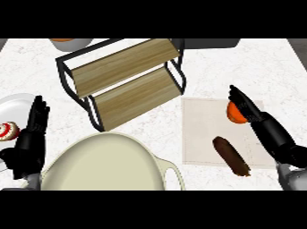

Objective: Pick the sweet potato from the placemat and place it in the tiered shelf

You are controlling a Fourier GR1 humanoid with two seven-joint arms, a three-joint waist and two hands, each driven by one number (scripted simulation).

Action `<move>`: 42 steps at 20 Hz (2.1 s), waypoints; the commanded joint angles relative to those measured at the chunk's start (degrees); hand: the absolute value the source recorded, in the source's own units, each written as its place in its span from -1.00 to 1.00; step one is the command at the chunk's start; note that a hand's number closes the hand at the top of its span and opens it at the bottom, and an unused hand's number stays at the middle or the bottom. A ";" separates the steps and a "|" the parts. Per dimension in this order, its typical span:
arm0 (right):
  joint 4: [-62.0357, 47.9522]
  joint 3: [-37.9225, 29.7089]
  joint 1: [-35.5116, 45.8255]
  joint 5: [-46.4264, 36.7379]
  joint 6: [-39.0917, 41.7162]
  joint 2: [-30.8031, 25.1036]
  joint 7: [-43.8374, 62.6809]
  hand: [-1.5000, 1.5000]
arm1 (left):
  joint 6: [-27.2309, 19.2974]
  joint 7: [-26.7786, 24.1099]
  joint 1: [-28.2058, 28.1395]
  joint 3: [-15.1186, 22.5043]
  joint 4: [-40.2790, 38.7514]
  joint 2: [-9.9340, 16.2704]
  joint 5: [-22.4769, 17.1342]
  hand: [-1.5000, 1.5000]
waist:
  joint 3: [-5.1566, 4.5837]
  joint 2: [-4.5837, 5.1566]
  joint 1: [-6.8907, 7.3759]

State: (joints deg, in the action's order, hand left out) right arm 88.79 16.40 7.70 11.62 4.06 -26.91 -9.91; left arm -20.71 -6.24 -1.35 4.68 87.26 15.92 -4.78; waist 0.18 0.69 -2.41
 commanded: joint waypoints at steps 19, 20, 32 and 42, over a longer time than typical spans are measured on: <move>15.51 -17.96 -17.80 -17.98 2.24 -26.92 -8.28 -1.00 | 14.96 22.32 2.83 -2.73 -9.43 2.49 -12.83 0.00 | -0.25 -0.93 0.84; 16.80 -19.28 -20.36 -17.12 4.80 -29.33 -7.64 -1.00 | 14.73 22.30 1.32 -2.31 -7.69 2.45 -12.55 0.00 | -0.25 -1.04 0.73; 49.71 -8.41 -25.37 -33.04 5.12 -27.21 32.64 -1.00 | 13.25 21.46 3.27 -0.41 -9.62 -0.78 -9.26 0.00 | -0.31 -0.79 1.84; 42.98 14.31 -10.29 -55.60 5.09 -15.33 53.91 -1.00 | 14.90 20.85 3.49 -0.97 -10.15 -0.65 -8.78 0.00 | -0.28 -0.66 3.38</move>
State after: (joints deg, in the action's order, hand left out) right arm 132.06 22.97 -6.98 -33.40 8.18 -46.76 35.84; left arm -5.72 14.10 2.83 3.37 77.55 15.98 -13.90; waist 0.01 -0.05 0.76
